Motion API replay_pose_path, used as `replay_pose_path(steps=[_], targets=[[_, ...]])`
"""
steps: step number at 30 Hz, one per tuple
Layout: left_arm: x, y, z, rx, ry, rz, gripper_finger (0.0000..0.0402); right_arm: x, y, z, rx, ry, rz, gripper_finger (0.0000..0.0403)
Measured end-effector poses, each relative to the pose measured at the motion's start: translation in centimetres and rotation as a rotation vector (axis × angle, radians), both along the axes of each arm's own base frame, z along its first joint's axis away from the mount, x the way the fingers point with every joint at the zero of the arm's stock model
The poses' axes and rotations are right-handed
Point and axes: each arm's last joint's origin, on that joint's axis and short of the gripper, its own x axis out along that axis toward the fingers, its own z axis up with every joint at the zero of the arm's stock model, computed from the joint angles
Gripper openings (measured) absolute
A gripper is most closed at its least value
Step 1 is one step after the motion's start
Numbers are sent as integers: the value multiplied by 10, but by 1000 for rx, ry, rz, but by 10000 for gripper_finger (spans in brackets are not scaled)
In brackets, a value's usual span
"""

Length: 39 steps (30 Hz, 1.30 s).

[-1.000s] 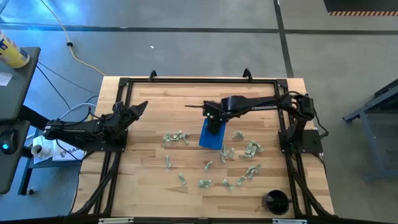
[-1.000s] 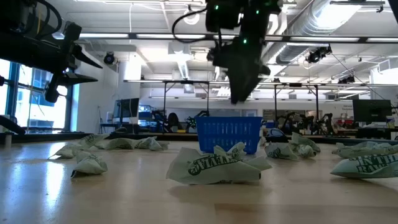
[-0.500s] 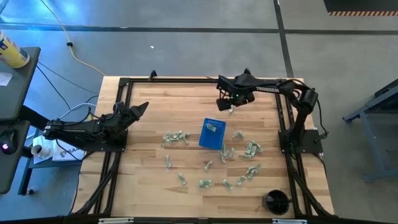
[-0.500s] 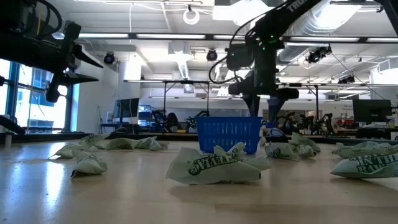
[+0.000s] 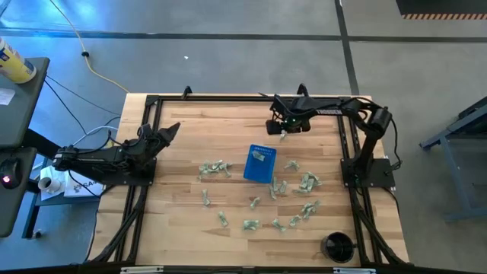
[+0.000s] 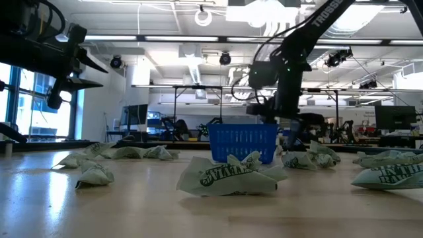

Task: Pick and place Stevia / Truvia into bins
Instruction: Put the stevia packet into the blue basket

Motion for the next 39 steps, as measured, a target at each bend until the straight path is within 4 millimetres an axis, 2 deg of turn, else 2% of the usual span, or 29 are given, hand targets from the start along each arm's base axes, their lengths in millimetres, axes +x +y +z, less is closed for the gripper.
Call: replay_pose_path(steps=[3,8,12,20,23,28,31,33,35,39], targets=[[0,0,0,0,0,1,195,-7,3,-8,9,41,-14,224],[0,0,0,0,0,1,195,-11,1,-16,14,-7,-39,200],[0,0,0,0,0,2,195,-12,0,-16,-7,17,-44,152],[0,0,0,1,1,0,195,-12,2,-15,30,15,9,15],[0,0,0,1,1,0,195,0,9,-5,45,-13,66,12],[0,0,0,1,1,-5,195,37,32,41,-57,-107,250,4],[1,0,0,1,1,-22,195,62,52,70,-153,-179,508,7],[1,0,0,1,2,-26,195,75,70,82,-150,-245,716,11],[1,0,0,2,3,-28,195,82,86,82,-118,-287,855,13],[1,-1,0,3,5,-30,195,83,107,61,-66,-220,922,22]])
